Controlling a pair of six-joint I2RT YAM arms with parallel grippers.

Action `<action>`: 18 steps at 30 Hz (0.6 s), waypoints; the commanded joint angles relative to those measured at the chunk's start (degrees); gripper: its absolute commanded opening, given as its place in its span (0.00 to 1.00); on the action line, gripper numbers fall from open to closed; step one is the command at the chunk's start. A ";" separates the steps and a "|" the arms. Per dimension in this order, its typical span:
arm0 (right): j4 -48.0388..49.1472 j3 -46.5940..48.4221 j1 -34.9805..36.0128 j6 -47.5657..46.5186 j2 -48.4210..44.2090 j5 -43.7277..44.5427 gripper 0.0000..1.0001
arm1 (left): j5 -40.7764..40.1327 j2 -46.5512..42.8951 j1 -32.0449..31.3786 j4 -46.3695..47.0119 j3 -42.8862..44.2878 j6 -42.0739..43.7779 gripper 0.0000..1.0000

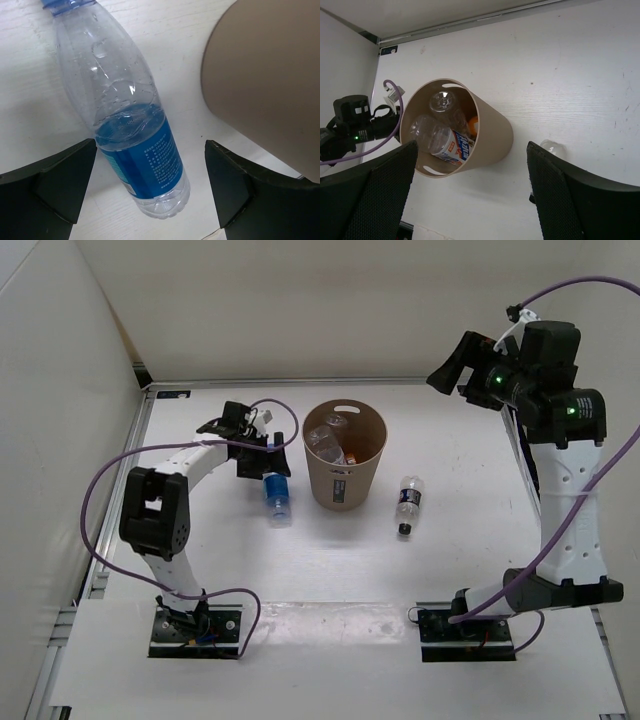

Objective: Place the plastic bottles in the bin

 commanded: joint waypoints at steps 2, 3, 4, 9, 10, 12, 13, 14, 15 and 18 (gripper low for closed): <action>-0.11 -1.00 -2.27 0.57 -2.04 -3.51 0.90 | -1.72 -0.32 -0.22 -1.13 0.73 1.08 1.00; 0.06 -1.26 -2.89 0.74 -2.13 -3.86 0.90 | -1.63 -0.06 -0.04 -1.22 0.90 0.82 1.00; 0.06 -1.26 -3.24 0.83 -2.13 -4.04 0.90 | -1.72 0.64 -0.13 -0.96 0.99 0.64 1.00; 0.23 -1.96 -5.26 1.62 -1.96 -5.80 0.90 | 0.30 3.36 -0.39 0.36 1.52 -1.55 1.00; 0.41 -2.14 -5.61 1.89 -1.96 -6.32 0.90 | 0.74 3.37 -0.48 0.45 1.34 -1.73 1.00; 0.67 -2.58 -5.97 1.98 -1.87 -6.85 0.90 | 1.62 4.33 -0.57 0.89 0.99 -1.99 1.00; 0.76 -3.11 -6.40 2.50 -1.87 -7.38 0.90 | 1.53 4.42 -0.66 0.54 1.34 -2.34 1.00; 0.85 -3.20 -6.50 2.68 -1.87 -7.56 0.90 | 1.27 4.69 -0.66 0.02 1.60 -2.08 0.97; 0.94 -3.29 -6.50 2.94 -1.95 -7.73 0.90 | 0.83 5.12 -0.57 -0.33 1.78 -1.91 0.95; 1.20 -4.08 -6.94 3.38 -1.87 -8.26 0.90 | 0.22 5.30 -0.22 -0.87 2.57 -1.73 0.80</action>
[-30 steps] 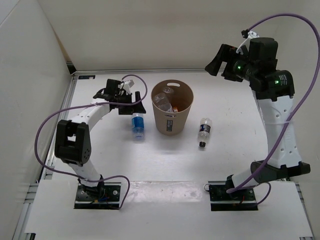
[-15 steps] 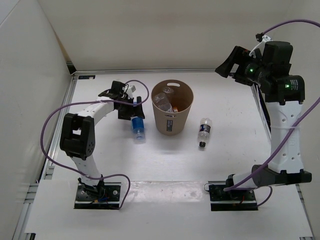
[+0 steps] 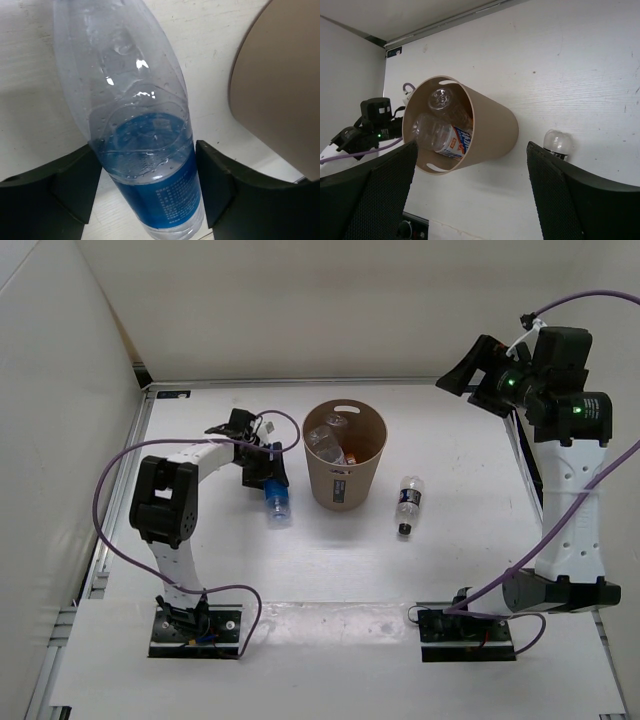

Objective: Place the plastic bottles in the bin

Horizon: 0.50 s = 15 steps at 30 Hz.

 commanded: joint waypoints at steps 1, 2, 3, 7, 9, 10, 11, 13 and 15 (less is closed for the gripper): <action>1.46 -0.82 -0.53 1.15 -1.06 -2.34 0.90 | 0.19 -0.82 0.22 -0.32 2.79 0.08 0.76; 1.47 -1.17 -2.19 1.50 -1.15 -2.60 0.90 | -0.24 -0.90 0.39 -0.75 3.23 0.17 0.73; 1.64 -1.61 -2.55 1.51 -1.15 -2.78 0.90 | -1.99 -1.25 0.83 -0.59 4.19 0.61 0.71; 2.08 -2.14 -3.26 2.38 -1.06 -3.57 0.90 | -5.78 -1.69 4.08 0.12 9.55 1.66 0.67; 2.26 -2.49 -3.26 2.65 -0.97 -3.75 0.90 | -7.62 -1.17 6.79 0.03 17.45 1.32 0.66; 2.26 -2.49 -3.34 2.65 -1.06 -3.66 0.90 | -7.89 -0.91 7.60 0.47 19.99 0.88 0.66; 2.26 -2.84 -3.00 3.08 -1.06 -3.66 0.90 | -7.46 0.05 8.21 0.56 28.37 -0.08 0.65; 2.61 -3.37 -2.82 3.26 -1.06 -3.66 0.90 | -6.67 2.86 9.71 0.21 38.23 -0.27 0.65; 2.96 -3.99 -2.12 3.61 -1.15 -3.22 0.90 | -6.67 4.80 9.71 0.82 47.06 0.35 0.65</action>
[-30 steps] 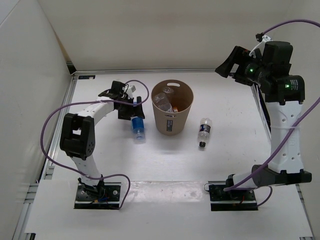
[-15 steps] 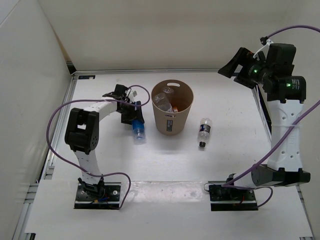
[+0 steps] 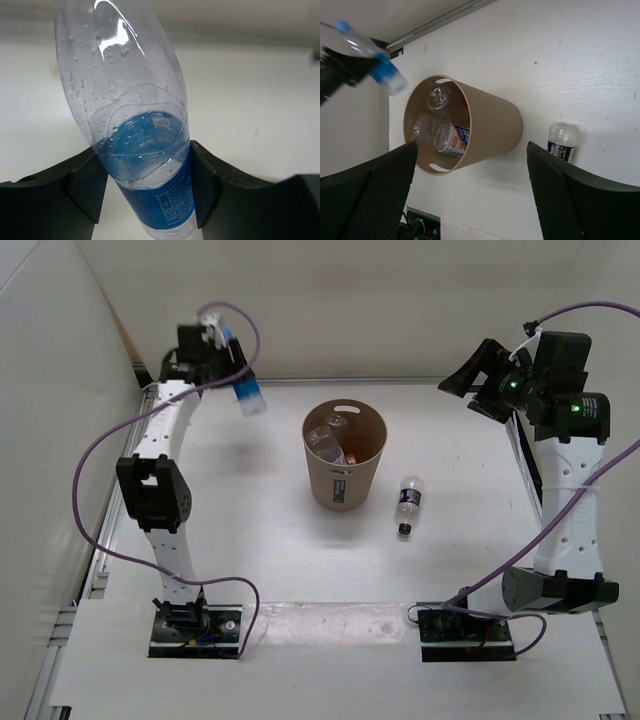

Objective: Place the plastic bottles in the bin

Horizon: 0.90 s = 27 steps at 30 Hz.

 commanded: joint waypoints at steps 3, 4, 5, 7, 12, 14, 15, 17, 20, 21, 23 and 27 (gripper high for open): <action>2.61 -1.43 1.41 1.32 -1.04 0.06 0.90 | 3.26 0.47 0.23 8.38 21.27 -3.00 0.65; 2.70 -1.69 1.50 1.84 -0.95 0.32 0.90 | 5.19 0.38 -0.65 10.05 21.81 -3.62 0.65; 2.61 -1.70 1.41 1.50 -1.12 0.50 0.90 | 6.52 -0.06 -1.18 15.20 21.99 -5.19 0.65; 2.26 -2.84 3.60 1.50 -1.30 1.64 0.90 | 8.28 -1.19 -3.27 18.66 21.56 -8.01 0.65; 1.47 -6.61 3.52 2.72 -2.27 2.96 0.90 | 14.70 -3.75 -7.94 33.07 15.85 -17.07 0.64; 1.82 -8.72 3.52 3.17 -2.88 3.49 0.90 | 16.37 -3.93 -9.96 34.75 14.27 -20.13 0.64; 1.73 -9.86 3.43 3.26 -2.80 3.58 0.90 | 16.72 -4.54 -11.71 34.93 13.65 -20.76 0.64; 1.56 -11.27 3.34 3.60 -2.62 3.93 0.90 | 17.34 -5.50 -14.79 36.78 10.84 -21.47 0.64; 1.56 -13.12 3.52 4.13 -2.44 4.98 0.90 | 18.21 -8.40 -16.82 38.27 4.34 -22.00 0.64; 1.47 -13.47 3.43 4.66 -2.36 5.25 0.90 | 18.22 -9.11 -17.00 38.19 0.58 -21.91 0.64; 1.12 -15.05 3.60 4.84 -2.27 5.86 0.90 | 18.31 -10.51 -17.79 38.54 -2.08 -21.73 0.64; 1.21 -17.95 3.43 6.15 -1.83 6.30 0.90 | 18.48 -12.45 -20.25 38.10 -9.54 -20.77 0.64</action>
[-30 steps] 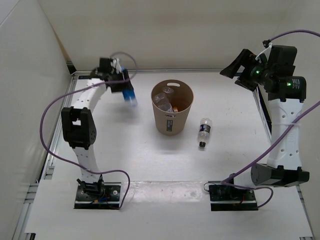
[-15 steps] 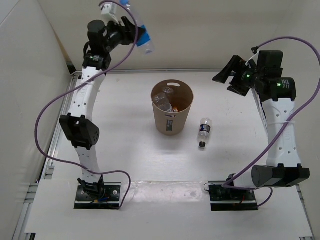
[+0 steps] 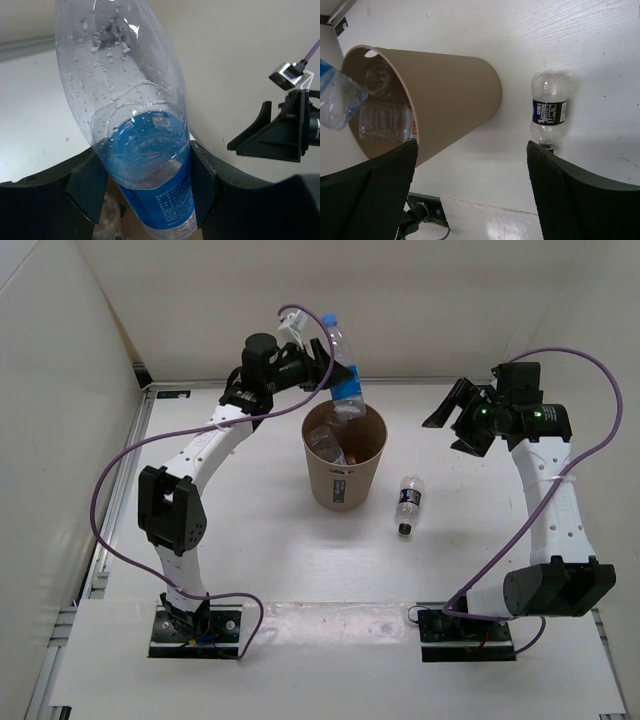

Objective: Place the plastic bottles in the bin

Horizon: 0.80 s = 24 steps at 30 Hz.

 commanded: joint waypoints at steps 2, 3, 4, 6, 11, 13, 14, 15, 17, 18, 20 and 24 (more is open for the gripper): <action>0.29 -2.20 -0.37 1.89 -0.23 1.51 0.90 | 1.28 -6.49 -1.90 2.30 -4.99 0.00 0.64; 0.11 -2.46 -0.46 1.98 0.12 1.87 0.90 | 1.28 -6.84 -2.07 2.04 -5.70 0.87 0.64; -0.06 -3.08 -0.46 1.98 0.21 2.57 0.90 | 1.11 -7.10 -2.25 1.86 -7.36 1.66 0.67; -0.94 -3.26 -0.37 2.07 1.43 3.01 0.90 | 1.20 -7.71 -2.16 0.90 -8.25 2.71 0.84; -2.26 -4.57 0.33 1.46 4.51 3.54 0.90 | 0.93 -8.25 -2.16 0.63 -8.70 3.86 1.00; -1.65 -5.71 0.68 2.24 5.04 3.71 0.90 | 0.84 -8.51 -2.34 -0.51 -6.68 5.70 1.00; -1.30 -5.89 0.42 2.68 5.83 3.89 0.90 | 0.58 -8.34 -2.16 -2.17 -5.72 5.97 1.00; -0.95 -6.42 0.59 3.30 6.18 3.89 0.90 | 0.41 -8.68 -2.16 -3.23 -5.19 7.19 1.00; -0.59 -7.21 0.77 4.26 7.50 5.03 0.90 | -0.47 -8.95 -2.16 -3.85 -2.82 8.51 1.00; -0.24 -7.47 1.12 4.36 7.76 5.47 0.90 | -0.91 -9.04 -2.16 -4.29 -1.94 9.04 1.00; 1.68 -8.87 1.91 4.97 9.26 5.91 0.90 | -2.84 -8.78 -2.07 -9.72 3.33 12.82 1.00; 2.75 -10.46 2.61 6.38 13.91 5.04 0.90 | -10.11 -8.95 -1.99 -22.99 10.90 19.67 1.00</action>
